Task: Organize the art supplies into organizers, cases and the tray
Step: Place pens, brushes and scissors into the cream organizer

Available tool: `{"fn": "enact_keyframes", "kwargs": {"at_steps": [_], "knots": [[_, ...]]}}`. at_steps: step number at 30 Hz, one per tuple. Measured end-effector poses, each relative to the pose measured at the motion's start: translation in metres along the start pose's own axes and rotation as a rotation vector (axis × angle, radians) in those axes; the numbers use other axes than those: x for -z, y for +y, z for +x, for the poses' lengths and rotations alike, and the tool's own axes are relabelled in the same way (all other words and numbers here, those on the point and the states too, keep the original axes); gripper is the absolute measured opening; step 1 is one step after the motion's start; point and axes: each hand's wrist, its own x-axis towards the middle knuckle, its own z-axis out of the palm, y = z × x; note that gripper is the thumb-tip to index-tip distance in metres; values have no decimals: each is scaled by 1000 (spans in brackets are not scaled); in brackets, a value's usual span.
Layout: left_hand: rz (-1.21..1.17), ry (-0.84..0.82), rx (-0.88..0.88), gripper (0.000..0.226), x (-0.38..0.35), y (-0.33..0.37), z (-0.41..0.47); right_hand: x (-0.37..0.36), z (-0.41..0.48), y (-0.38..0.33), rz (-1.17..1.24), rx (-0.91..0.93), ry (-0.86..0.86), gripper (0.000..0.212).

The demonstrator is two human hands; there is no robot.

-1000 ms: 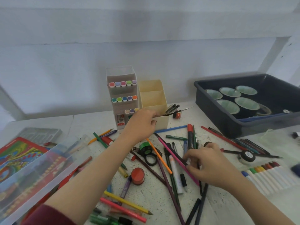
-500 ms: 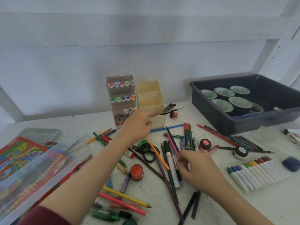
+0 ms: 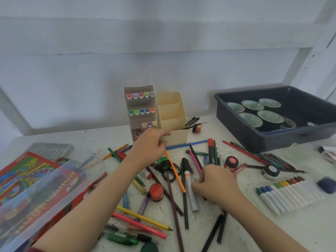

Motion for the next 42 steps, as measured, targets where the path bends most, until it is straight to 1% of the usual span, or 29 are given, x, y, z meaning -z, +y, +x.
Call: {"fn": "enact_keyframes", "kwargs": {"at_steps": [2, 3, 5, 7, 8, 11, 15, 16, 18, 20, 23, 25, 27, 30, 31, 32, 35, 38, 40, 42], "knots": [[-4, 11, -2, 36, 0, -2, -3, 8, 3, -2, 194, -58, -32, 33], [-3, 19, -6, 35, 1, -4, -5, 13, 5, -2, 296, -65, -36, 31], [-38, 77, -7, 29, 1, -4, -7, 20, 8, -4, 452, -32, -17, 15], [-198, 173, 45, 19, 1, 2, -10, 25, 11, -10, 579, 41, 31, 3], [-312, 197, 87, 15, 2, 7, -12, 27, 12, -14, 632, 84, 54, 1], [-595, 159, 214, 14, 3, 20, -12, 26, 14, -26, 682, 175, 97, 5], [-905, 173, 252, 27, 15, 30, -14, 22, 20, -32, 694, 196, 181, 9], [-937, 171, 239, 25, 17, 32, -15, 22, 21, -32, 703, 198, 189, 11], [-853, 171, 178, 12, 21, 33, -17, 22, 24, -35, 691, 234, 185, 15], [-715, 185, 125, 8, 20, 31, -17, 24, 28, -39, 668, 316, 190, 19], [-584, 236, 82, 15, 21, 29, -17, 29, 33, -46, 657, 444, 287, 19], [-561, 287, 30, 20, 25, 31, -18, 33, 36, -50, 654, 487, 342, 17], [-571, 321, 0, 27, 30, 33, -20, 39, 40, -52, 627, 510, 367, 19], [-621, 338, 26, 26, 36, 31, -22, 51, 46, -56, 616, 534, 414, 35], [-629, 342, 42, 25, 38, 29, -23, 57, 49, -57, 613, 535, 455, 39], [-625, 347, 58, 25, 39, 27, -25, 62, 54, -56, 604, 531, 507, 40], [-593, 368, 113, 27, 39, 17, -30, 71, 75, -49, 508, 486, 623, 26], [-566, 387, 160, 28, 39, 7, -38, 67, 92, -42, 371, 447, 625, 22], [-557, 397, 187, 28, 40, 1, -43, 59, 97, -39, 230, 431, 603, 20], [-553, 404, 215, 28, 42, -4, -46, 51, 102, -36, 83, 438, 618, 17]]}}
